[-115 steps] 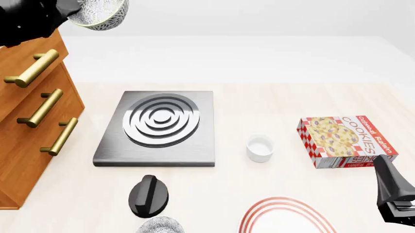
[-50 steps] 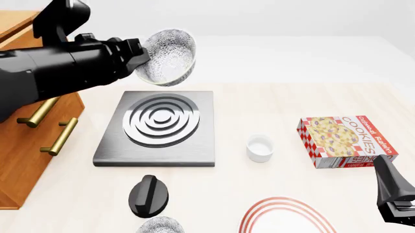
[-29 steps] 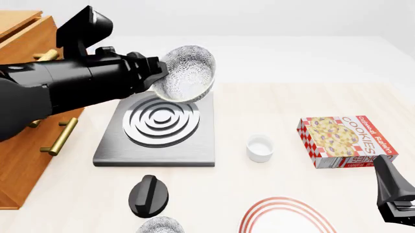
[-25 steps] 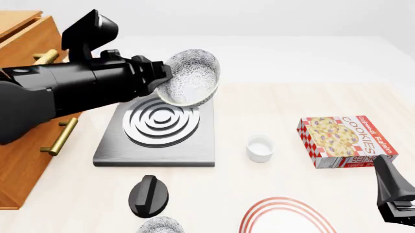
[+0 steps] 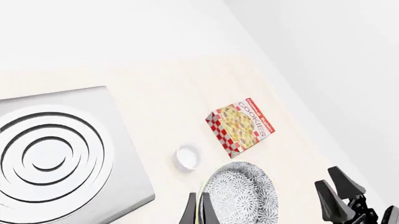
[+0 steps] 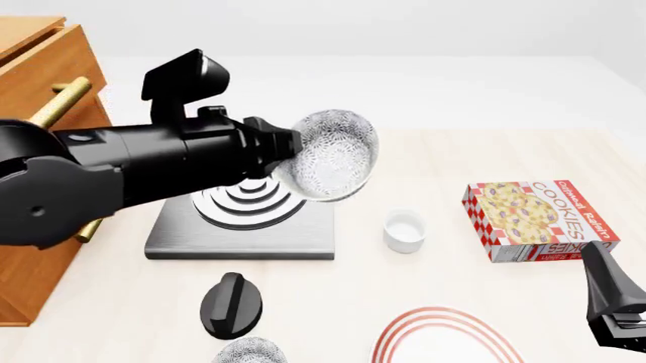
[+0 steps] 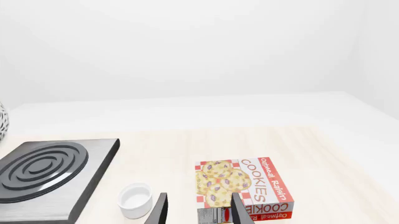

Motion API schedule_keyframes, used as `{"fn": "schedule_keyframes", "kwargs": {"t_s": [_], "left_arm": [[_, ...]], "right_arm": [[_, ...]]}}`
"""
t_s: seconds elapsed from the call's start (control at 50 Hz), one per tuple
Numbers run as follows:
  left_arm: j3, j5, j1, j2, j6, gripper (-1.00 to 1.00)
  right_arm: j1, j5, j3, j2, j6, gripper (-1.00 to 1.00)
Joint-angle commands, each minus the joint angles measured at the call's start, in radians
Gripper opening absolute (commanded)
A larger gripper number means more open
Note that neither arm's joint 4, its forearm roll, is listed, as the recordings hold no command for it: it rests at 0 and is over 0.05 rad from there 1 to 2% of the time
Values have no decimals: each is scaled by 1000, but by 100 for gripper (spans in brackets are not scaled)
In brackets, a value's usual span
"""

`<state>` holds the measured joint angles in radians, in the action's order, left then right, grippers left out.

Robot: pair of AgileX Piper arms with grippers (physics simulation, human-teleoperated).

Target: Pick the akita bowl on the wooden cabinet and place it on the plate.

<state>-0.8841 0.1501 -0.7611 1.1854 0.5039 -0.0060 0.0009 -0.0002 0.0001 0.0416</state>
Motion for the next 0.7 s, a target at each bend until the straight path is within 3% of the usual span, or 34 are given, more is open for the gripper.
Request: {"fn": "schedule_keyframes", "kwargs": {"t_s": [0.02,0.7], "left_arm": [[-5,-17,-56,25,2,-100],[10,-50,-210,112,42,-100]], "right_arm": [[0,0,0,0,0,100],[0,0,0,0,0,100]]}}
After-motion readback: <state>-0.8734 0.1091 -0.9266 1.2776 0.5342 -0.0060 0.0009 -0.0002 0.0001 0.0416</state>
